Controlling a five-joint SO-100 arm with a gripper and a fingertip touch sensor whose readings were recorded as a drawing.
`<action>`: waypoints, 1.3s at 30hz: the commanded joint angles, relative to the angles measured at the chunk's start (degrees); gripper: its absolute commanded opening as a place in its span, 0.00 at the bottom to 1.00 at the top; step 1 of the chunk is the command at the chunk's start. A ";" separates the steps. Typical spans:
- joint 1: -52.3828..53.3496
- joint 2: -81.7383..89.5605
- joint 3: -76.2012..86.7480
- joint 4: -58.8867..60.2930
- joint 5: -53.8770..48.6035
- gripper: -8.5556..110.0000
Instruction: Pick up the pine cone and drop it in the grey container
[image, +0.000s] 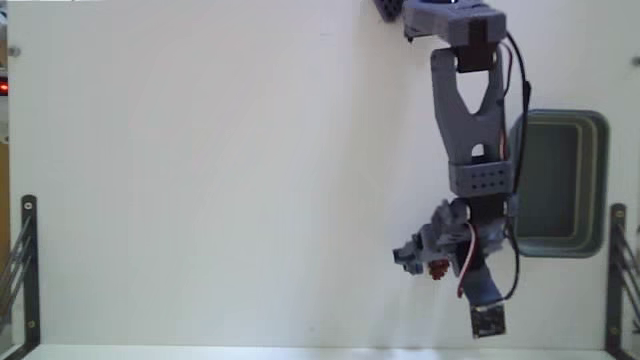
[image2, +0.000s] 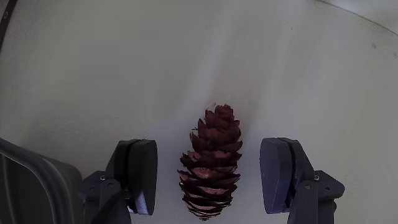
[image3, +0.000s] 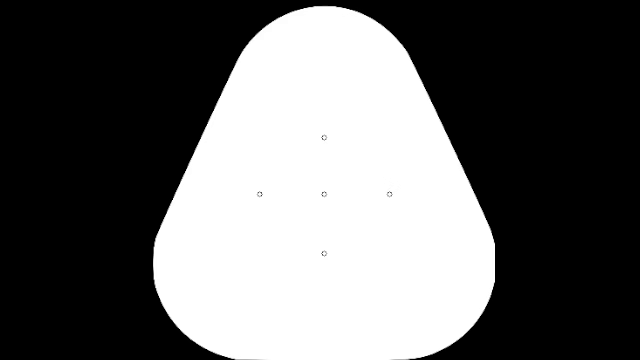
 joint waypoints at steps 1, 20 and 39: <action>-0.84 2.54 -0.13 -0.86 0.26 1.00; -0.84 2.49 0.69 -1.72 0.26 1.00; -0.84 2.45 1.40 -2.47 0.26 1.00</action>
